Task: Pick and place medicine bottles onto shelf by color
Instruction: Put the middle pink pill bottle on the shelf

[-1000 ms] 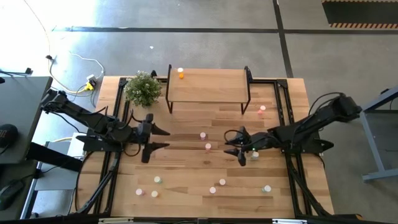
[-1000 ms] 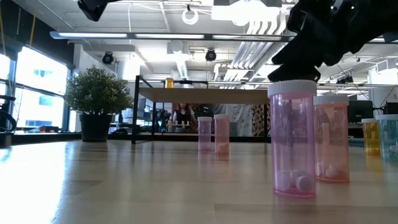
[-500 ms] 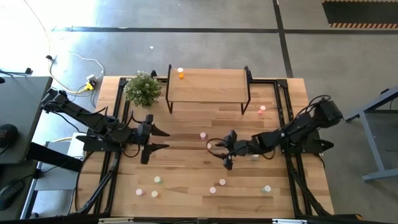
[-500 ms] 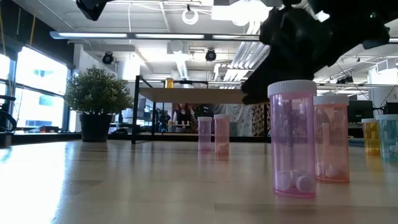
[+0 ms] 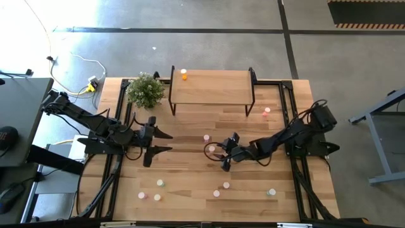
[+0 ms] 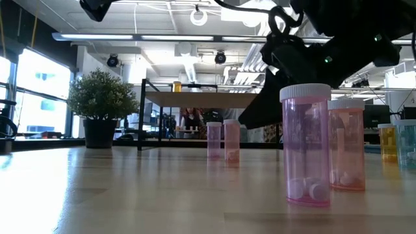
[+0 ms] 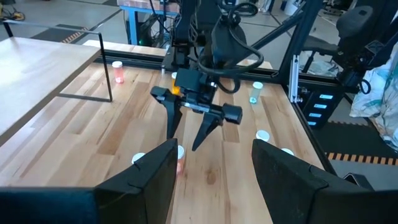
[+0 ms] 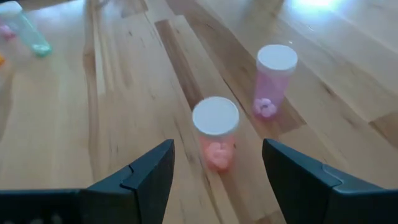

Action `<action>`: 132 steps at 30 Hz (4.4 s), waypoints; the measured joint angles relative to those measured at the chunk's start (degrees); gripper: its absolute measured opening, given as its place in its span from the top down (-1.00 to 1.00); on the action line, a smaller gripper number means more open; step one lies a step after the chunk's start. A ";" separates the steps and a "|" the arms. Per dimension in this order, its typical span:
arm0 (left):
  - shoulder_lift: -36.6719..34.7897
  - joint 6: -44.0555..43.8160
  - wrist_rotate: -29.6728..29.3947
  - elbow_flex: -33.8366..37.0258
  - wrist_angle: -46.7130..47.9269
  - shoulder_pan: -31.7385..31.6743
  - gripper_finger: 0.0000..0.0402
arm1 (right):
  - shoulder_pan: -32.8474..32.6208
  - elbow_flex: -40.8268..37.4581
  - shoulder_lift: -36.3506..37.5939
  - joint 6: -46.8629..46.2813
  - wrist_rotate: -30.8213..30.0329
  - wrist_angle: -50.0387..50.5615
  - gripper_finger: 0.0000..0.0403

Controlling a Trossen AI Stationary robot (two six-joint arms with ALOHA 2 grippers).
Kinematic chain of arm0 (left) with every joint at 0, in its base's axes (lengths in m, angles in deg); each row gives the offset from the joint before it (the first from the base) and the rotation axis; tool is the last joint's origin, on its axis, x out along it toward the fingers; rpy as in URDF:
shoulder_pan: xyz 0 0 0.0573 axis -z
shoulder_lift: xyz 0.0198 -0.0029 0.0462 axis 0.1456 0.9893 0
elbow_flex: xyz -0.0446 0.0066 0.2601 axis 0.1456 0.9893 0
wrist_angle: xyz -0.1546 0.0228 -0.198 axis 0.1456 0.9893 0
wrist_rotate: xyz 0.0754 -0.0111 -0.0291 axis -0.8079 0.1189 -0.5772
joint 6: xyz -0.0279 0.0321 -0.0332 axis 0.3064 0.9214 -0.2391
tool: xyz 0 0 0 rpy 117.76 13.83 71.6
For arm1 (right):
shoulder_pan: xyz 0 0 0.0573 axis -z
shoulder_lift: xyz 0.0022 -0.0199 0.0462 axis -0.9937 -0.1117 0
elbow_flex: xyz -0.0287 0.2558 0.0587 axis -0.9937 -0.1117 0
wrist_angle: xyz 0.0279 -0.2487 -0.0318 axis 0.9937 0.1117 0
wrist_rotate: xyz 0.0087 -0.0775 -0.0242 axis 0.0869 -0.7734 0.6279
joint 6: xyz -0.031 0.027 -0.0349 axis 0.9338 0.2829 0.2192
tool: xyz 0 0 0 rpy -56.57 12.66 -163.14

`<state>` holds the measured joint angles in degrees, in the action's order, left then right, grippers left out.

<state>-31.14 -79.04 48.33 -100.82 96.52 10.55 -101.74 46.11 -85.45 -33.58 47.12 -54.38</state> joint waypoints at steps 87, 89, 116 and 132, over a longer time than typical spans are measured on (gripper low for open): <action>0.00 -0.20 -0.02 0.00 -0.07 -0.04 0.03 | 18.95 31.84 3.09 26.02 18.52 20.17 0.44; 0.00 -0.15 -0.02 0.00 -0.07 -0.04 0.03 | 20.94 32.15 3.09 27.13 19.32 20.16 0.44; 0.00 -0.04 0.00 0.00 -0.07 -0.04 0.03 | 47.59 37.44 3.09 30.45 31.42 22.38 0.44; 0.00 -0.86 -0.07 0.00 -0.24 -0.15 0.03 | 53.41 37.44 3.02 28.50 37.29 16.47 0.44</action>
<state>-31.14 -79.90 48.26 -100.82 96.28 10.39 -48.33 83.55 -82.42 -5.08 84.40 -37.91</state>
